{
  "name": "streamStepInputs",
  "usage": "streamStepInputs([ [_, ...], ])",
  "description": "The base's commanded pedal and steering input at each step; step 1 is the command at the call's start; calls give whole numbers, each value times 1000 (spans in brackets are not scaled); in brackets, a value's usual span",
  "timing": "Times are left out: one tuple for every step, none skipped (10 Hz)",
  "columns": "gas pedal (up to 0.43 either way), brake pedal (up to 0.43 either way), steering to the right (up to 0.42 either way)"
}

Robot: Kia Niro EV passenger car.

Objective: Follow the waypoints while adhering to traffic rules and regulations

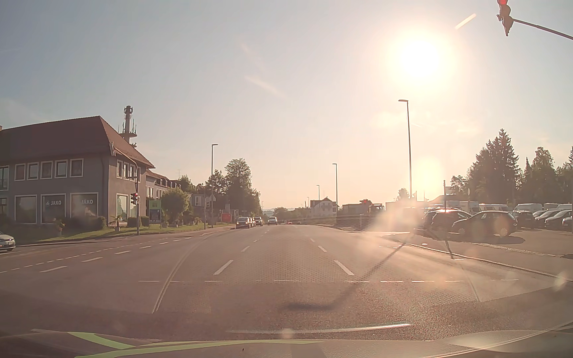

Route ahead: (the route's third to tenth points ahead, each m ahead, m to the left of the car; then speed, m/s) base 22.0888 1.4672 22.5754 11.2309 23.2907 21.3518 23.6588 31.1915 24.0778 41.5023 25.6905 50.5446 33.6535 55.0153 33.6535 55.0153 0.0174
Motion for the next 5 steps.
streamStepInputs([
  [0, 287, 0],
  [0, 287, 0],
  [0, 287, 0],
  [0, 287, 0],
  [0, 287, 0],
])
